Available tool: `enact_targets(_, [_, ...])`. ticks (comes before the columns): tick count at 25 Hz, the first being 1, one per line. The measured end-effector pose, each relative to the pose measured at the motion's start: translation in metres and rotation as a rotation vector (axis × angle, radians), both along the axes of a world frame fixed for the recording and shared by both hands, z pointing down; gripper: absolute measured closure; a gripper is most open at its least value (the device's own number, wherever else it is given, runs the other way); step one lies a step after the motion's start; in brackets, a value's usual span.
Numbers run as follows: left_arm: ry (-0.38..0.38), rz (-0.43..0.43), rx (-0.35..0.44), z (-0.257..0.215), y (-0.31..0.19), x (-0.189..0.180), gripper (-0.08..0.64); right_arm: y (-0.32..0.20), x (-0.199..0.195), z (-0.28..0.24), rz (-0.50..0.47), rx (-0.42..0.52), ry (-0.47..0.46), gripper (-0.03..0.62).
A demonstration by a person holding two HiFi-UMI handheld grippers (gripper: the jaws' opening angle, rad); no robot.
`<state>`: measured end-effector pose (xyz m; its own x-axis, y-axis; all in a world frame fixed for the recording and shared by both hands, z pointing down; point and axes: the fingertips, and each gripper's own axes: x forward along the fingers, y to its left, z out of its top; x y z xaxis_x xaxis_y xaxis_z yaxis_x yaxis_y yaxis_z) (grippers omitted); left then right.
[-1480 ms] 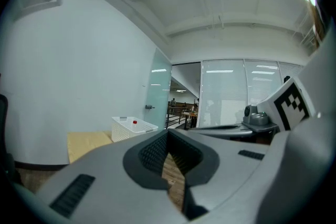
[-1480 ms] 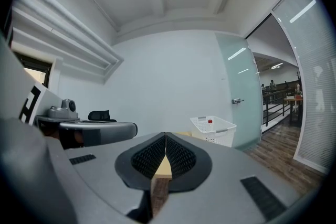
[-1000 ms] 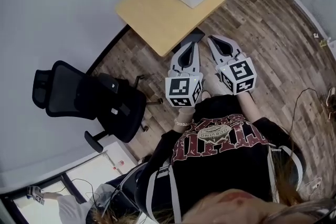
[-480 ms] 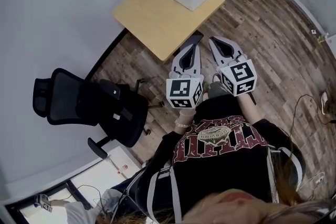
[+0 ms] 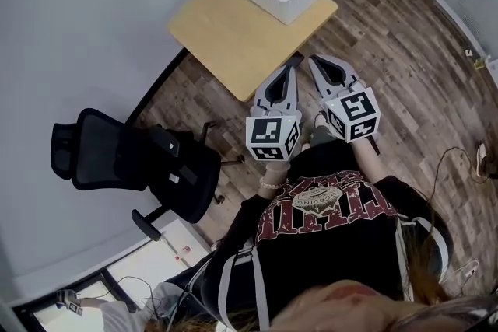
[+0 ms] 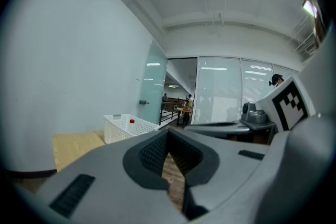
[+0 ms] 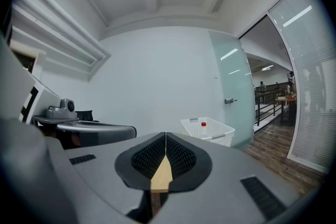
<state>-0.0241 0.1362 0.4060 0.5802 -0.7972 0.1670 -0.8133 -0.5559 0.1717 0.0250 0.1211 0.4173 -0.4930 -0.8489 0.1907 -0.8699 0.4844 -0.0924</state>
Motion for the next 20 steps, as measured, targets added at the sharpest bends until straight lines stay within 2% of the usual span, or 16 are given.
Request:
enact_targets(10, [0.000, -0.040, 0.010, -0.016, -0.060, 0.016, 0.512, -0.063, 0.013, -0.017, -0.054, 0.015, -0.003, 0.574])
enact_targets(20, [-0.006, -0.097, 0.010, -0.014, -0.097, 0.033, 0.512, -0.102, 0.032, -0.015, -0.107, 0.020, 0.000, 0.574])
